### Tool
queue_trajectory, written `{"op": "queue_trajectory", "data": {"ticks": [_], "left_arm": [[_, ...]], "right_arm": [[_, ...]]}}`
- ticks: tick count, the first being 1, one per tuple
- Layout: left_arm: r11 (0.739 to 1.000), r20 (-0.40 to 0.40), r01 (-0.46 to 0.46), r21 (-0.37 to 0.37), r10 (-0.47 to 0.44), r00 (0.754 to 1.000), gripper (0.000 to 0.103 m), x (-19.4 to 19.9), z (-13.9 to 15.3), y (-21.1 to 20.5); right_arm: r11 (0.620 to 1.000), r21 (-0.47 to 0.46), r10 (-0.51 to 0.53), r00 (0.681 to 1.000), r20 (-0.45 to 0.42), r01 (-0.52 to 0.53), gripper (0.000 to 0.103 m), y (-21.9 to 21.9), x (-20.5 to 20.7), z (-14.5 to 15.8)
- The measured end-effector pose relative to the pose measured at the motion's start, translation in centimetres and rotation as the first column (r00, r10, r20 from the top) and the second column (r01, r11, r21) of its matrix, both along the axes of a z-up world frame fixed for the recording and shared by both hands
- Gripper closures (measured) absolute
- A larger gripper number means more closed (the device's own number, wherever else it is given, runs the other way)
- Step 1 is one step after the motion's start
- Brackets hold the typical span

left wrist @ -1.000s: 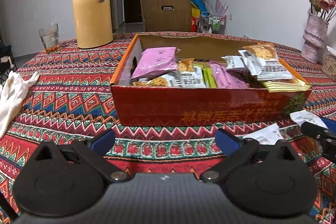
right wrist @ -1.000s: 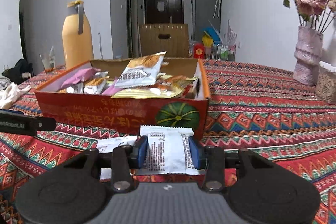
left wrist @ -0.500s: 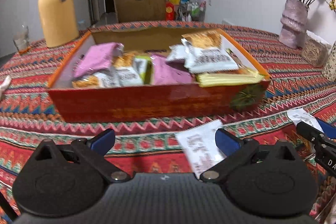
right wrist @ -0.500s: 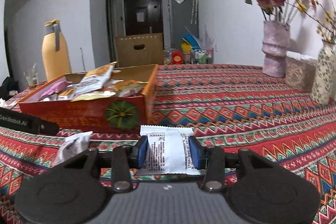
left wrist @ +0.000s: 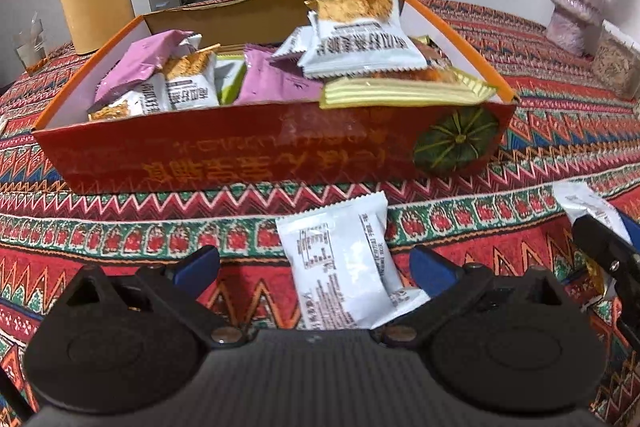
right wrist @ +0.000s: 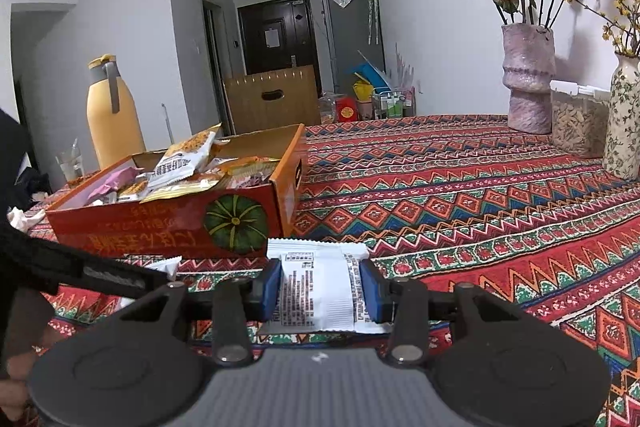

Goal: Organize snacks
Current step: 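Grasp another white wrapped packet with the left gripper while the right gripper holds its packet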

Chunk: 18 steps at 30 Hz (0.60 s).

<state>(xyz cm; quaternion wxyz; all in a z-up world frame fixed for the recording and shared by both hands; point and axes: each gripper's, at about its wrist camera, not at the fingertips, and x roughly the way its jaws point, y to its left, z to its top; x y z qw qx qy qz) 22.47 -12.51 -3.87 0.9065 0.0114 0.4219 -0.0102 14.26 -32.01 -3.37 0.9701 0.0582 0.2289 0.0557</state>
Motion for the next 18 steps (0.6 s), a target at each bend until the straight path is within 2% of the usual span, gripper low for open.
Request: {"op": "queue_trajectory", "data": {"ticks": [8, 11, 13, 14, 18], "left_arm": [[1.0, 0.003, 0.015, -0.002, -0.015, 1.0, 0.011, -0.5, 0.0, -0.5], [1.0, 0.011, 0.029, -0.008, -0.029, 1.0, 0.025, -0.8, 0.3, -0.6], [0.999, 0.02, 0.039, -0.012, -0.039, 0.999, 0.046, -1.0, 0.5, -0.5], [0.999, 0.024, 0.043, -0.016, -0.043, 0.999, 0.051, -1.1, 0.6, -0.5], [0.998, 0.043, 0.063, -0.015, -0.062, 0.997, 0.056, -1.5, 0.8, -0.2]], "right_arm": [[1.0, 0.006, 0.005, 1.0, -0.009, -0.005, 0.062, 0.0, 0.2, 0.0], [1.0, 0.003, 0.006, 1.0, -0.014, -0.005, 0.062, 0.1, 0.3, -0.1], [1.0, 0.003, 0.002, 1.0, -0.018, -0.002, 0.062, 0.1, 0.3, -0.1], [1.0, 0.002, 0.001, 1.0, -0.02, -0.001, 0.062, 0.1, 0.4, -0.1], [1.0, -0.01, -0.004, 1.0, -0.024, 0.004, 0.062, 0.2, 0.5, -0.1]]}}
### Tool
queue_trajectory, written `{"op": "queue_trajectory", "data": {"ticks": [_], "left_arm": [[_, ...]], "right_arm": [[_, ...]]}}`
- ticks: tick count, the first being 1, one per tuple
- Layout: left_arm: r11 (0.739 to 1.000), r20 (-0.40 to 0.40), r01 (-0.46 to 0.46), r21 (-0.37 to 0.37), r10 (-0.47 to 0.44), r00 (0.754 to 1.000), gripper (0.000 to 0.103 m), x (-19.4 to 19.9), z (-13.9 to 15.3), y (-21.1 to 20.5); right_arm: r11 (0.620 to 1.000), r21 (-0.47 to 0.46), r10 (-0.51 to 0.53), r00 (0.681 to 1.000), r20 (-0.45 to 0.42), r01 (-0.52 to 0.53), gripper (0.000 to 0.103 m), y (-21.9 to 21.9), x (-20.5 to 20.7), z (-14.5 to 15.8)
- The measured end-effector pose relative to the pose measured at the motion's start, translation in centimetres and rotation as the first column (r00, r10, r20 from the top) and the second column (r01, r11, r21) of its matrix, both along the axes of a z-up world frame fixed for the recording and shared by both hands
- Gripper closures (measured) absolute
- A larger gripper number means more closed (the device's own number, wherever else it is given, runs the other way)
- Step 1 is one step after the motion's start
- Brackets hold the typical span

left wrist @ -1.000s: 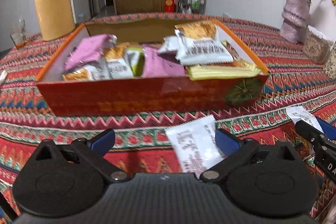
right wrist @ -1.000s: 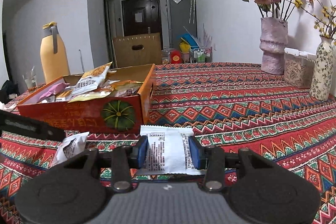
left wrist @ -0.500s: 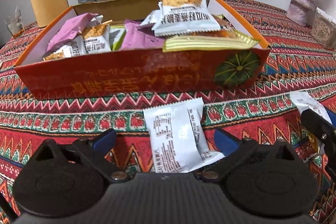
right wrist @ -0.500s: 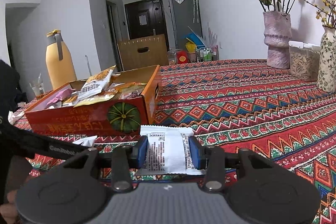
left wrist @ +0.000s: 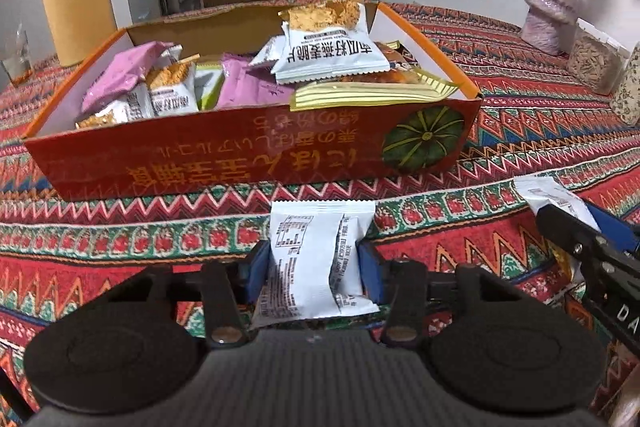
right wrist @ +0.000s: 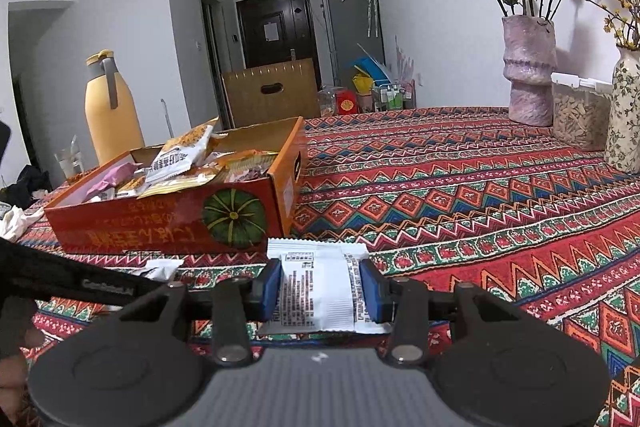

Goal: Organize snacks
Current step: 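Grasp another white wrapped packet with the left gripper while the right gripper holds its packet, then carry both packets over the orange box and release them inside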

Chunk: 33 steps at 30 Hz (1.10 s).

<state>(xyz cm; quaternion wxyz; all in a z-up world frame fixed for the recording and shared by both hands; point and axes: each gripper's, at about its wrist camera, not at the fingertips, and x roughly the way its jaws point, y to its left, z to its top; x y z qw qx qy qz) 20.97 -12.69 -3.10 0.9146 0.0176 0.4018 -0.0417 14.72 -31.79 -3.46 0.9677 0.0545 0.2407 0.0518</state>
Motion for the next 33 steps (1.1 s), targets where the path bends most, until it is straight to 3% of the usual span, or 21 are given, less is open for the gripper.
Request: {"op": "queue_trajectory", "data": {"ticks": [9, 16, 26, 33], "left_arm": [[0.999, 0.059, 0.031, -0.008, -0.031, 0.998, 0.058, -1.2, 1.3, 1.0], [0.997, 0.142, 0.063, -0.042, -0.056, 0.988, 0.058, -2.9, 4.1, 2.8], [0.998, 0.271, -0.02, -0.067, 0.038, 0.962, 0.058, -1.9, 8.8, 6.8], [0.991, 0.289, -0.101, -0.09, 0.123, 0.949, 0.058, 1.2, 9.7, 9.9]], "right_arm": [[0.999, -0.043, -0.001, 1.0, 0.012, 0.001, 0.062, 1.1, -0.4, 0.3], [0.999, -0.032, 0.047, 0.996, 0.077, -0.044, 0.062, 3.0, -0.8, 2.5], [0.995, -0.037, 0.103, 0.98, 0.168, -0.098, 0.062, 6.5, 1.7, 6.3], [0.992, -0.056, 0.117, 0.975, 0.191, -0.109, 0.062, 9.1, 5.6, 8.1]]}}
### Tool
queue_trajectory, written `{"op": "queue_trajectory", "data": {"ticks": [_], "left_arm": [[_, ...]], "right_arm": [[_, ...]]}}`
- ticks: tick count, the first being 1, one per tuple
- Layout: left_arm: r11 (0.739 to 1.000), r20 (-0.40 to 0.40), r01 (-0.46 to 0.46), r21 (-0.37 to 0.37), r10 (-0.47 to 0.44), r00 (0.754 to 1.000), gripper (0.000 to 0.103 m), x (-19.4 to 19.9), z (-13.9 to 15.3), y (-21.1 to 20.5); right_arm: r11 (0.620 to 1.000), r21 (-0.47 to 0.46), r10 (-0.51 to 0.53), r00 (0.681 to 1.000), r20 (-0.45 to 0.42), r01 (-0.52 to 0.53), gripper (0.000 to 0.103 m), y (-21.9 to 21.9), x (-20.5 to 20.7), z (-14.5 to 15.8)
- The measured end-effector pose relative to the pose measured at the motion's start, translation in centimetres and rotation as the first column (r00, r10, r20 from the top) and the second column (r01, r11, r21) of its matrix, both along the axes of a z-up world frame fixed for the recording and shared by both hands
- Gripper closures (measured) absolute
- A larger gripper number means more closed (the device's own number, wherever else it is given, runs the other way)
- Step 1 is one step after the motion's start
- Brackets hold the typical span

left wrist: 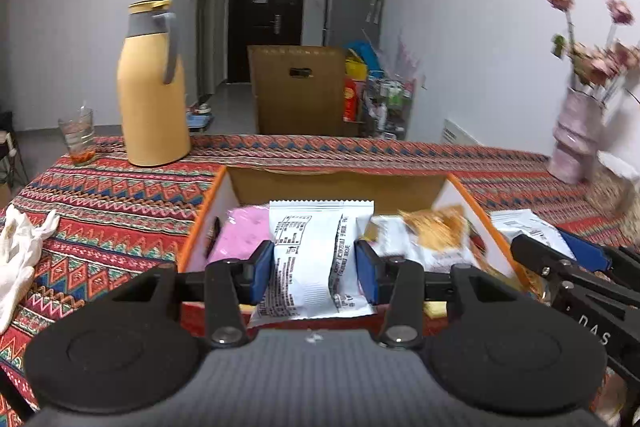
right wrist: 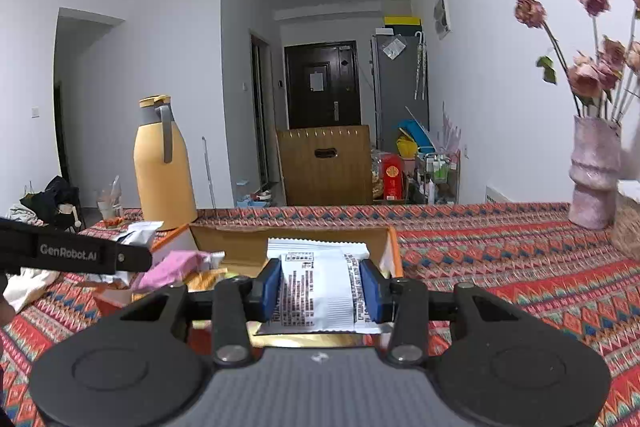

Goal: Organize snacks
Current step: 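Carry both packets over the orange box and release them inside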

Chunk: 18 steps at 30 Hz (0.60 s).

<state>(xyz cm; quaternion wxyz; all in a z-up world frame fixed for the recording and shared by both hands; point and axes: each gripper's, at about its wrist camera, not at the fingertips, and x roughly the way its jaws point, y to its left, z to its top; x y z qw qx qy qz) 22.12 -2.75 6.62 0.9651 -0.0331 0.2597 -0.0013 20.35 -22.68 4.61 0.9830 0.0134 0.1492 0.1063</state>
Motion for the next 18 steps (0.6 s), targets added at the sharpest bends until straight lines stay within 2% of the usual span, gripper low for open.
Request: {"op": "queue_trajectory", "data": {"ticks": [8, 14, 18], "left_arm": [[0.998, 0.009, -0.049, -0.025, 0.049, 0.999, 0.058, 3.6, -0.1, 2.4], [0.993, 0.014, -0.111, -0.029, 0.112, 0.994, 0.058, 5.6, -1.9, 4.1], [0.994, -0.011, -0.11, -0.027, 0.11, 0.994, 0.058, 6.6, -3.0, 4.6]], "right_arm": [[1.0, -0.018, -0.01, 1.0, 0.005, 0.01, 0.062, 2.7, 4.7, 0.4], [0.999, -0.039, -0.011, 1.0, 0.019, 0.012, 0.062, 4.4, 6.5, -1.3], [0.998, -0.057, 0.004, 1.0, -0.001, -0.004, 0.062, 4.7, 6.9, -2.2]]}}
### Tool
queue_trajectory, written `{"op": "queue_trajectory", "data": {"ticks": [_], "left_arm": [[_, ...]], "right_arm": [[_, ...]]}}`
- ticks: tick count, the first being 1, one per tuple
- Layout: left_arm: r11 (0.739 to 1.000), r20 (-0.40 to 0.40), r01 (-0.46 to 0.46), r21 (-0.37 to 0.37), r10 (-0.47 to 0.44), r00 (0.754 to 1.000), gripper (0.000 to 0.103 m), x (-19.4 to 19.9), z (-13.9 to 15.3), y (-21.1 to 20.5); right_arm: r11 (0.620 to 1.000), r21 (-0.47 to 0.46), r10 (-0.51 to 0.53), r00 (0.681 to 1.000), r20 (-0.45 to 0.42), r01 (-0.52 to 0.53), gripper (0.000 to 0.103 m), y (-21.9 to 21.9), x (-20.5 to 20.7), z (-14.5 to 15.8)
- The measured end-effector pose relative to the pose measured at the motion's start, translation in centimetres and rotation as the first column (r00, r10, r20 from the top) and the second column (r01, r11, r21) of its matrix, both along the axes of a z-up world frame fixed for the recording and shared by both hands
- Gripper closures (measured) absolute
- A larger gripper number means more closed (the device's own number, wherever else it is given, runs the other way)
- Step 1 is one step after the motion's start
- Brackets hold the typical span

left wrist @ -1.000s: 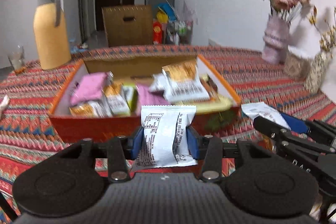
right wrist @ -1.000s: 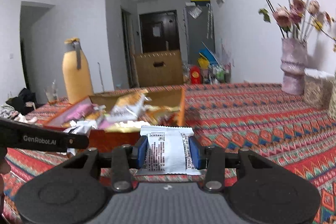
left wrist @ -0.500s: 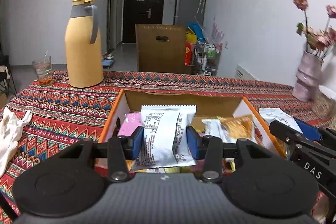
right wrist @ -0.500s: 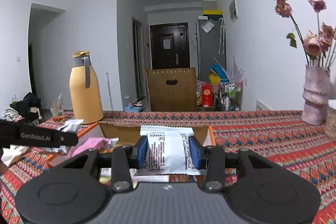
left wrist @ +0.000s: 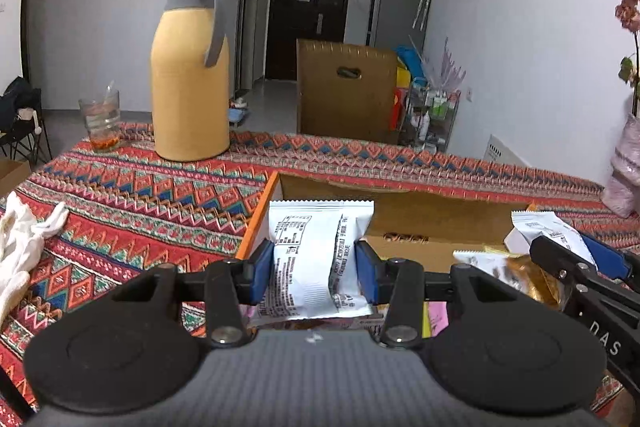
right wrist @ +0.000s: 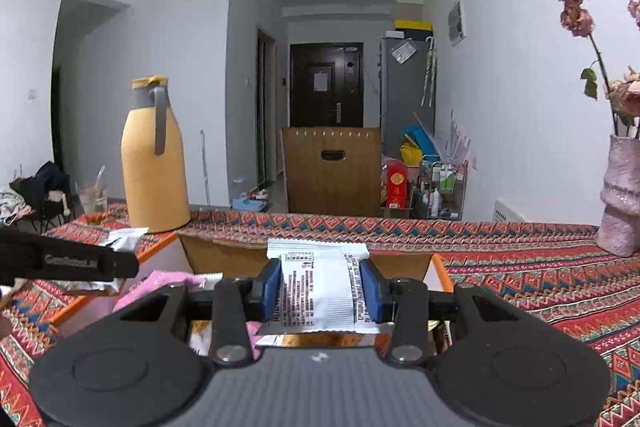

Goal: Organize snacks
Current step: 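Carry both packets over the orange box and release them inside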

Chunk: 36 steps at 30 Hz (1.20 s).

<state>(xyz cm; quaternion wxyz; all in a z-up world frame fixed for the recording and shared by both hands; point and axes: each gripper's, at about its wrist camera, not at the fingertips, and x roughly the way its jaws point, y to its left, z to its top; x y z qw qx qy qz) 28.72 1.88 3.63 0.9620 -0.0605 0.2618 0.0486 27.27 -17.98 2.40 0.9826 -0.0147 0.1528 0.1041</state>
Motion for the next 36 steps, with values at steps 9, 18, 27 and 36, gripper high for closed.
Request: {"op": "queue_trajectory", "data": {"ticks": [9, 18, 27, 36], "left_arm": [[1.0, 0.037, -0.022, -0.008, 0.023, 0.999, 0.011, -0.9, -0.1, 0.3], [1.0, 0.071, -0.025, -0.002, 0.025, 0.997, 0.0, -1.7, 0.4, 0.1], [0.999, 0.093, -0.045, -0.013, 0.046, 0.995, 0.0, -2.6, 1.3, 0.3], [0.999, 0.118, -0.03, 0.04, 0.025, 0.993, 0.0, -5.6, 3.0, -0.6]], "right_arm": [[0.999, 0.032, -0.032, 0.999, -0.026, 0.033, 0.027, -0.7, -0.4, -0.8], [0.993, 0.087, -0.081, 0.997, -0.012, 0.081, 0.0, -2.0, -0.7, -0.6], [0.993, 0.088, -0.079, 0.997, 0.016, 0.078, 0.0, -2.0, -1.4, 0.2], [0.992, 0.09, -0.098, 0.994, 0.057, 0.092, 0.0, -2.3, -4.2, 2.4]]}}
